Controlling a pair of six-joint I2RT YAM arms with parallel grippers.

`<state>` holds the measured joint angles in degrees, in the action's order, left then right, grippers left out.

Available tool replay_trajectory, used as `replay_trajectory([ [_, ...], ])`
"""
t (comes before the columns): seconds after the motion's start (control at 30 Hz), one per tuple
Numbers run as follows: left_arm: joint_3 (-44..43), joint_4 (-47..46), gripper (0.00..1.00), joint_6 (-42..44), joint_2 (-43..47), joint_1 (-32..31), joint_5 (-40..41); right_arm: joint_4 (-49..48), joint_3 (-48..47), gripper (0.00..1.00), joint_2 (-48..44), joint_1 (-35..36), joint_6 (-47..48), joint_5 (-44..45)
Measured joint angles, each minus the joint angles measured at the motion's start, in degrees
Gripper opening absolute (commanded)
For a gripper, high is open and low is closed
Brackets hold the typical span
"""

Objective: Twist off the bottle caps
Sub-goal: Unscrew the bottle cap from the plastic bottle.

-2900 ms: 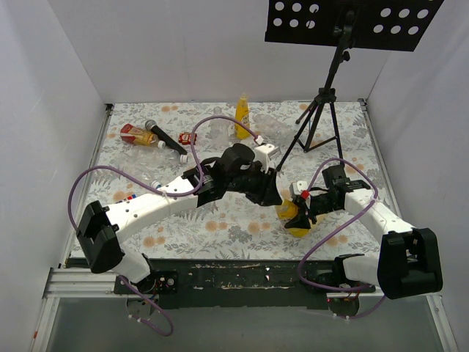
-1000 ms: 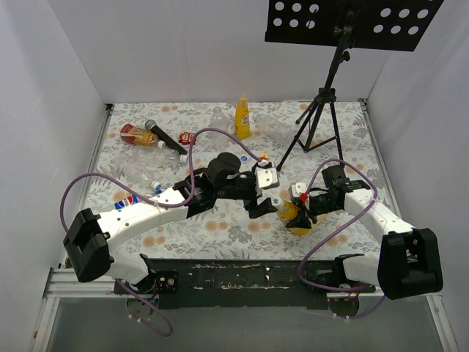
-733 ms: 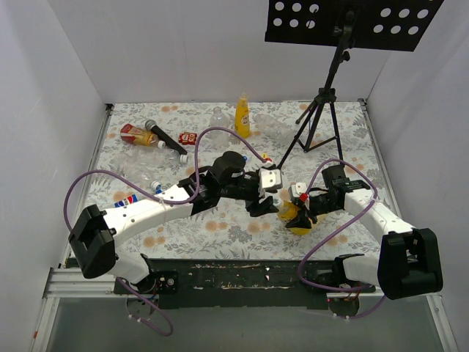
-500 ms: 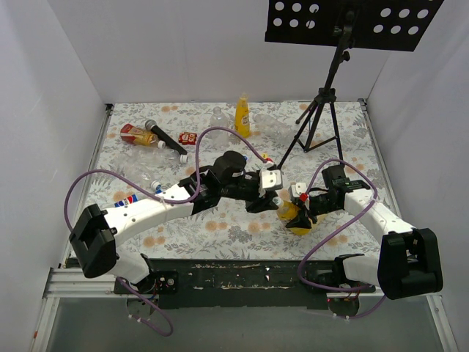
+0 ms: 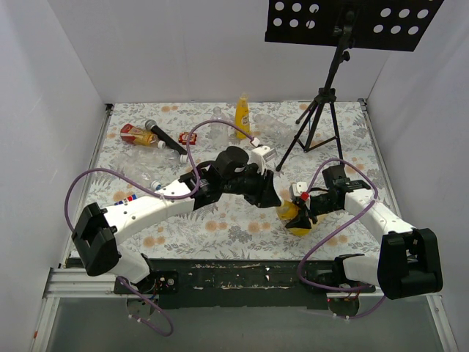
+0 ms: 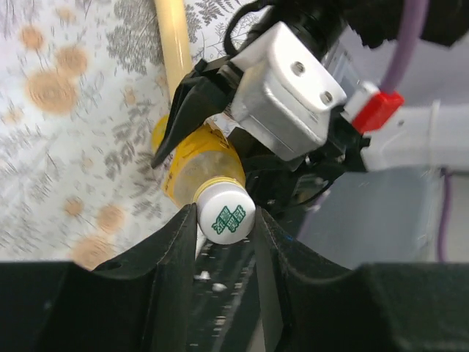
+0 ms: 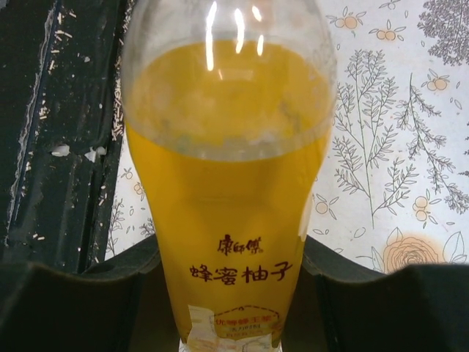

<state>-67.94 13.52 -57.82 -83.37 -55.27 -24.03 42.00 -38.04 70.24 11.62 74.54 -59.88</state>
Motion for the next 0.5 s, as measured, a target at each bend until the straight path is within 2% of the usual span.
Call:
replay_trajectory([
  [0.07,-0.09,1.2,0.0,-10.27,0.02,-0.74,3.85,0.11,0.0,0.01,0.0,-0.02,0.0,0.37],
  [0.2,-1.68,4.98,0.0,-19.08,0.15,-4.9,13.9,1.38,0.0,0.01,0.13,-0.37,1.2,1.18],
  [0.23,-2.47,6.21,0.03,-20.17,0.13,-5.55,15.78,1.46,0.0,0.01,0.11,-0.37,1.4,0.94],
  [0.27,-3.02,7.1,0.14,-20.98,0.13,-6.05,17.31,1.42,0.0,0.01,0.11,-0.35,1.53,0.7],
  [0.37,-4.24,9.16,0.29,-22.12,-0.13,-7.06,20.35,1.27,0.0,0.01,0.09,-0.31,1.55,0.59],
  [0.5,-5.29,10.93,0.56,-21.73,-0.33,-7.8,22.56,0.83,0.0,0.01,0.09,-0.24,1.46,0.61],
])
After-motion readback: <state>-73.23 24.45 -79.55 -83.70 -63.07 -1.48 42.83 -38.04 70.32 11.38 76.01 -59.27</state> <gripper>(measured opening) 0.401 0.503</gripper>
